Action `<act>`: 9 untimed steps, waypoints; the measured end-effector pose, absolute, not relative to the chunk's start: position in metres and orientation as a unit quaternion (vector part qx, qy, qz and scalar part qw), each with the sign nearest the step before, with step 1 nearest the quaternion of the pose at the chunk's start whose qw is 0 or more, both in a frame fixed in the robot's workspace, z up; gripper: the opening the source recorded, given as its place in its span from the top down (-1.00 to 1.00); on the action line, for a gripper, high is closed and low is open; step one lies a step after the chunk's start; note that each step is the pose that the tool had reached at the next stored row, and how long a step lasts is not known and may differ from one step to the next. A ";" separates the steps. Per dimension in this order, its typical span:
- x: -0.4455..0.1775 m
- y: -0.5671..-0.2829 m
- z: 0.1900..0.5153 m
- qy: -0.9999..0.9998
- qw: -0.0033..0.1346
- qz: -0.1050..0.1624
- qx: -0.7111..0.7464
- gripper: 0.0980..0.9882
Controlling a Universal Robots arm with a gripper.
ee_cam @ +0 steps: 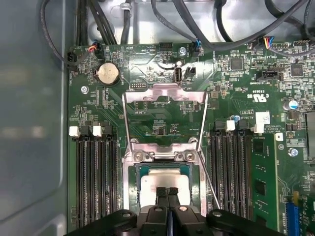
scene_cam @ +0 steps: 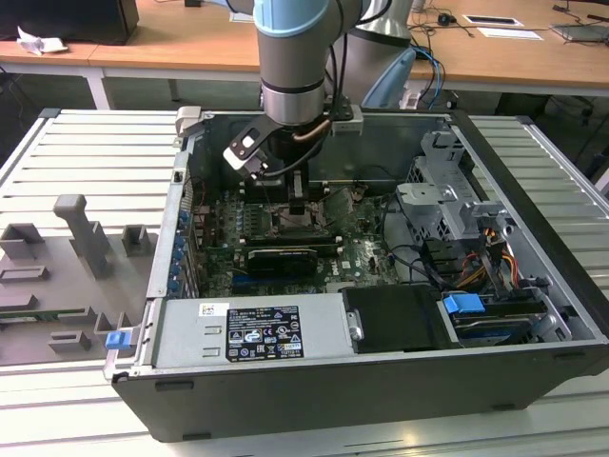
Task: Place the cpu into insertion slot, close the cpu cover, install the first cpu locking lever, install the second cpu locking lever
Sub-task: 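Close the cpu cover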
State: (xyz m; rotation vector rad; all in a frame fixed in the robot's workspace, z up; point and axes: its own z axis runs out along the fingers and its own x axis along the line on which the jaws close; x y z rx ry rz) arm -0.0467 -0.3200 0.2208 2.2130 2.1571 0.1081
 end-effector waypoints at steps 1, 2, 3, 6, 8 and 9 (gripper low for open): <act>-0.047 -0.320 0.222 0.697 0.025 0.035 0.715 0.98; -0.047 -0.320 0.222 0.697 0.025 0.035 0.716 0.98; -0.046 -0.320 0.222 0.697 0.025 0.035 0.716 0.98; -0.042 -0.320 0.228 0.697 0.025 0.035 0.716 0.98; -0.042 -0.320 0.244 0.697 0.026 0.034 0.715 0.98; -0.042 -0.320 0.252 0.697 0.027 0.033 0.715 0.98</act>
